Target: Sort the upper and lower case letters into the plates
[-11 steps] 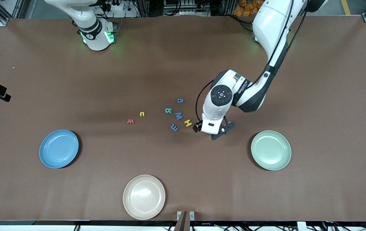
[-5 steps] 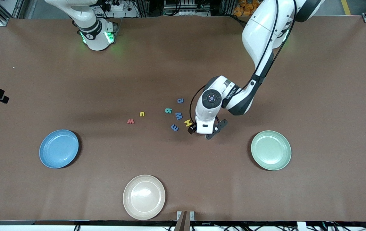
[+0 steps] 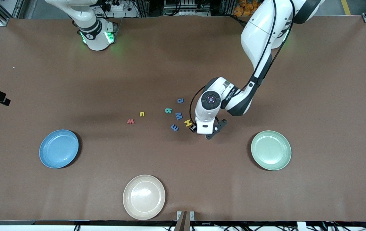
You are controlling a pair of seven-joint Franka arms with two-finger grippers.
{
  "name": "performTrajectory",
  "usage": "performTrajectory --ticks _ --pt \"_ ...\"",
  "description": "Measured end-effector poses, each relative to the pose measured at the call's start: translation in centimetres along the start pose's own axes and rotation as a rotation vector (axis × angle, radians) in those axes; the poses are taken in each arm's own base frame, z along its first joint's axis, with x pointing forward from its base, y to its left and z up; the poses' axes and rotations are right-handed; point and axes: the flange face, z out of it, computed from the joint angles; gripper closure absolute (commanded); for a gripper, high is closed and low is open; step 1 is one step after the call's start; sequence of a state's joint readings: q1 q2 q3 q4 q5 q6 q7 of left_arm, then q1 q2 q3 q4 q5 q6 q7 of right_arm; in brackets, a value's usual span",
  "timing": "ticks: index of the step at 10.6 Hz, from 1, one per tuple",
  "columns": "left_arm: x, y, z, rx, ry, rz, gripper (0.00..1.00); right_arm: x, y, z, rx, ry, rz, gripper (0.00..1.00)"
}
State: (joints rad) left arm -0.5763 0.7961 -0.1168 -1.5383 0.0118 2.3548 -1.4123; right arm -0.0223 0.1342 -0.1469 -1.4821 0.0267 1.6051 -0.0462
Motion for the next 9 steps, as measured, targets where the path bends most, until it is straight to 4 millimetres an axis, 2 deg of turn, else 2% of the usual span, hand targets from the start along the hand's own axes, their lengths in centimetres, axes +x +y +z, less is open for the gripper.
performTrajectory --ticks 1,3,5,7,9 --pt "0.0 0.0 0.2 0.002 -0.001 0.000 1.00 0.2 -0.1 0.3 0.000 -0.006 -0.002 0.00" --pt "0.2 0.0 0.2 0.001 0.000 -0.002 1.00 0.3 -0.3 0.7 -0.001 -0.012 -0.005 0.00" --pt "1.2 0.5 -0.7 -0.020 0.008 -0.013 1.00 0.4 -0.3 0.8 0.000 -0.012 -0.006 0.00" --pt "4.1 0.5 -3.7 -0.034 0.063 0.030 1.00 0.4 -0.4 0.9 0.000 -0.014 -0.006 0.00" --pt "8.5 -1.2 -8.1 0.048 0.121 0.139 1.00 0.5 -0.5 1.2 -0.001 -0.019 -0.008 0.00"
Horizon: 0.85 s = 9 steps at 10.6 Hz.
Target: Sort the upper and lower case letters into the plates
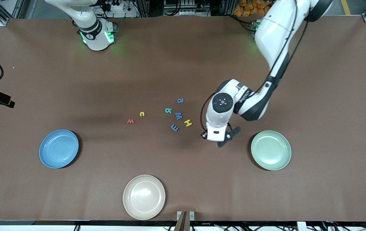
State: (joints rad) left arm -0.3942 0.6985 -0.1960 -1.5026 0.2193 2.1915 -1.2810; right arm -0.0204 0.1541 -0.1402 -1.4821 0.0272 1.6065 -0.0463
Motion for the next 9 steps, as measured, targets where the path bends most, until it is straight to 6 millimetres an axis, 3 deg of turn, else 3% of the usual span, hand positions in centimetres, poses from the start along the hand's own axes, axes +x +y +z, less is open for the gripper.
performTrajectory --ticks 2,4,7,9 --pt "6.1 -4.1 -4.0 0.026 0.009 0.132 1.00 0.2 -0.2 0.4 0.000 -0.006 -0.004 0.00" --pt "12.2 -9.9 -6.0 0.044 0.011 0.260 1.00 0.4 -0.6 0.9 -0.001 -0.014 -0.011 0.00" --pt "18.2 -17.6 -4.2 0.082 -0.035 0.407 1.00 1.0 -1.6 1.6 -0.002 -0.009 -0.025 0.00" --pt "20.3 -20.2 -1.0 0.076 -0.047 0.425 1.00 2.1 -3.9 3.4 -0.005 -0.009 -0.061 0.00"
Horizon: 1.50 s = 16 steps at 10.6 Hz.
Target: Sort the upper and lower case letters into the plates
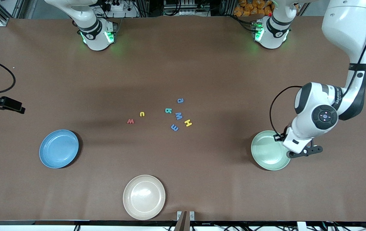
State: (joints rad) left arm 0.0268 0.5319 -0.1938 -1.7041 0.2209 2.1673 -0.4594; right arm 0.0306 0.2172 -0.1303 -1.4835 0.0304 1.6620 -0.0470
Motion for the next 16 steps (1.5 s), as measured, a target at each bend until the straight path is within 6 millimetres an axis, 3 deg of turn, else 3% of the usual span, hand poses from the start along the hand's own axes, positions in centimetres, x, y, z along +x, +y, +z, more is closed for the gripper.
performTrajectory --ticks 1,2,3,6,8,10,12,14,16 --pt "0.2 -0.1 2.0 -0.004 -0.006 -0.002 1.00 0.8 -1.8 1.1 -0.003 0.001 -0.027 0.00" --pt "0.2 0.2 3.7 -0.008 -0.014 0.001 0.78 1.5 -3.9 2.4 -0.006 0.001 -0.058 0.00" --pt "0.3 0.4 4.5 -0.012 -0.016 0.003 0.01 2.1 -6.2 3.7 -0.006 0.001 -0.091 0.00" --pt "1.3 0.8 3.8 -0.024 0.012 -0.003 0.00 4.3 -14.1 9.3 0.023 0.033 -0.186 0.00" --pt "2.0 1.0 2.3 -0.033 0.041 -0.008 0.00 4.3 -20.0 13.4 0.020 0.012 -0.264 0.00" --pt "2.5 0.9 -0.9 -0.039 0.080 -0.012 0.00 2.6 -26.1 16.4 0.009 -0.033 -0.317 0.00" --pt "2.3 0.5 -5.2 -0.041 0.121 -0.015 0.00 0.7 -31.1 20.2 -0.008 -0.076 -0.262 0.00" --pt "1.8 0.7 -8.9 -0.047 0.160 -0.011 0.00 -1.3 -33.5 24.7 -0.018 -0.068 -0.232 0.00" --pt "1.1 0.6 -11.8 -0.043 0.177 0.011 0.00 -2.9 -32.2 29.5 -0.021 -0.047 -0.211 0.00"
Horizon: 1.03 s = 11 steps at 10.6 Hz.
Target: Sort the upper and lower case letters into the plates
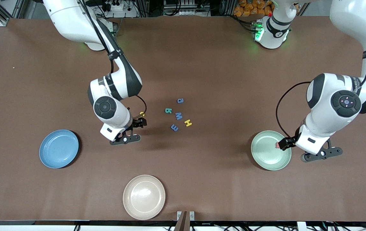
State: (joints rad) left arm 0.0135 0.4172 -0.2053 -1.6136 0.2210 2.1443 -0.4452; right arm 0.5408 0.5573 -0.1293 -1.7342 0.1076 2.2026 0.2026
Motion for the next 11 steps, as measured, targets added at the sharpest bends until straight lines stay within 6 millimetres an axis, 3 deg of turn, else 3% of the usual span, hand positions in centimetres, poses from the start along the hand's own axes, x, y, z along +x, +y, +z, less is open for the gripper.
performTrajectory --ticks 3,5,8,11 --pt "-0.2 -1.9 -4.1 0.025 0.000 0.079 0.00 -3.1 2.9 4.8 0.000 0.034 0.092 0.00" --pt "-1.2 -0.7 -5.8 0.023 -0.015 0.151 0.00 -5.7 3.8 6.7 -0.004 0.021 0.191 0.00" --pt "-3.8 4.8 -5.7 -0.059 -0.067 0.161 0.00 -7.3 4.0 7.7 -0.006 0.014 0.240 0.00" --pt "-8.5 13.7 -3.9 -0.062 -0.115 0.090 0.00 -7.4 3.8 7.8 -0.004 0.017 0.267 0.00"
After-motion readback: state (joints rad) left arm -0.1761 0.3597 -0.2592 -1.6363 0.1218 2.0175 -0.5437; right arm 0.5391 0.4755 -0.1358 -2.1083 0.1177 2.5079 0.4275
